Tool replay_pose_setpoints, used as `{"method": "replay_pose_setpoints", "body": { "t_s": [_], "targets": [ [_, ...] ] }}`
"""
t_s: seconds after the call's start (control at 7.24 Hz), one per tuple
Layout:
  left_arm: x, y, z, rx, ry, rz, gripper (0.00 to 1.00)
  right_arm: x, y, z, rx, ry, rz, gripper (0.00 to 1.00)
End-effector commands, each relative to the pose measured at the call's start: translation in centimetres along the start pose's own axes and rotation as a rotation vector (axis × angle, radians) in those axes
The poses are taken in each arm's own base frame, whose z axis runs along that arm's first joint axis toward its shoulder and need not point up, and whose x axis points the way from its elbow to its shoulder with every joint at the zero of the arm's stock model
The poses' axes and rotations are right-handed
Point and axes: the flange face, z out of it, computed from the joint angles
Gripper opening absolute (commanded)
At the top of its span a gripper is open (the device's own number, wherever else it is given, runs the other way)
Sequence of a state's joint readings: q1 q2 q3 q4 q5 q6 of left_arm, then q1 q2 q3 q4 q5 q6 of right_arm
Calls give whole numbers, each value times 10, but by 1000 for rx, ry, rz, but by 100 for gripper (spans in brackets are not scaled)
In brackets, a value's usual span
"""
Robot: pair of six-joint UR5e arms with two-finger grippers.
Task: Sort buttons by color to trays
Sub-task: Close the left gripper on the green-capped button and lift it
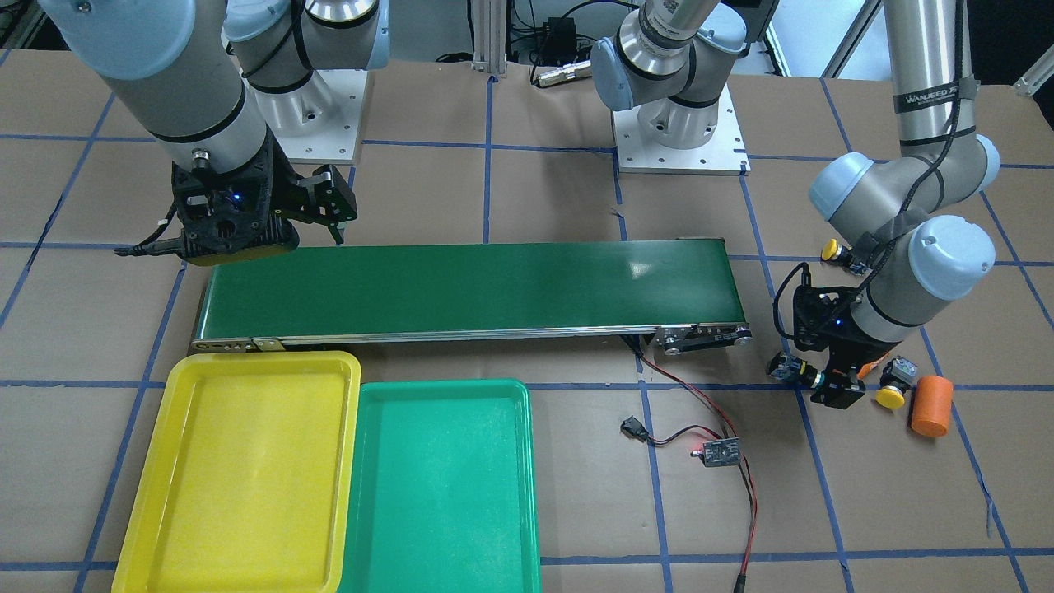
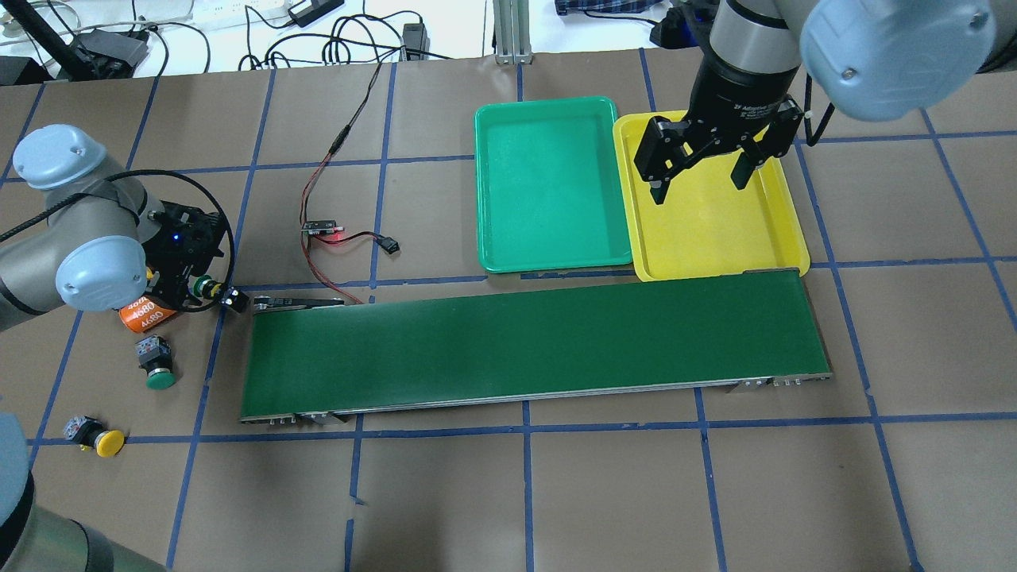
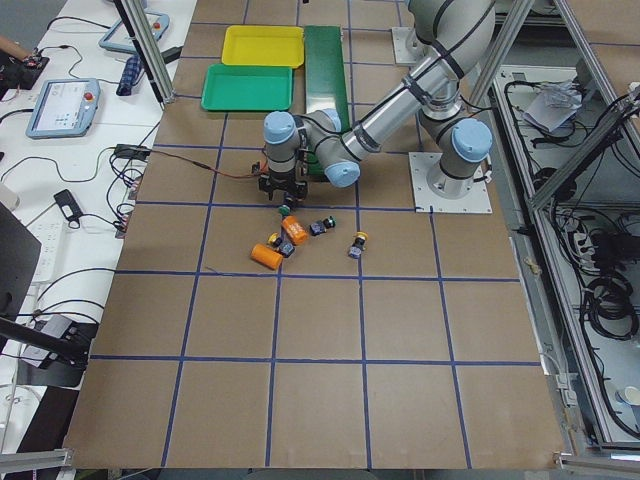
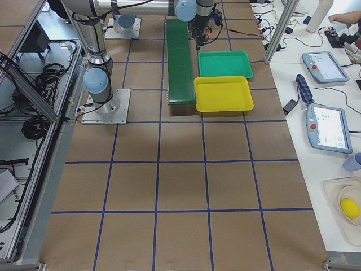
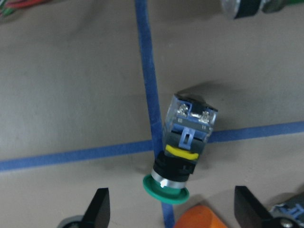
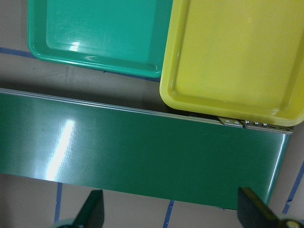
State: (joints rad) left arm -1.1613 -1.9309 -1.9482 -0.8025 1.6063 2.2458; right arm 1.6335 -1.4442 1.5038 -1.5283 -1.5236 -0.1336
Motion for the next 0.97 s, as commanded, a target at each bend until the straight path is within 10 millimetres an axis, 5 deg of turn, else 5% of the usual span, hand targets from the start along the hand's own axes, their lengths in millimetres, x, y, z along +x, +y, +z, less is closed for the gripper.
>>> {"method": "replay_pose_setpoints", "body": {
  "t_s": [0.0,0.28,0.41,0.83],
  "targets": [
    [-6,-11,12,10,13,98,89,1,-1,2,-5,8,12,100],
    [-7,-11,15,-16,-15,102,54,3,-1,6,-20,8,14,100],
    [-5,-12,16,-20,-18,102,25,3,-2,5,-14,0,17,100],
    [-4,-9,10,-26,-23,74,14,6,-1,5,-20,9,57,100]
  ]
}}
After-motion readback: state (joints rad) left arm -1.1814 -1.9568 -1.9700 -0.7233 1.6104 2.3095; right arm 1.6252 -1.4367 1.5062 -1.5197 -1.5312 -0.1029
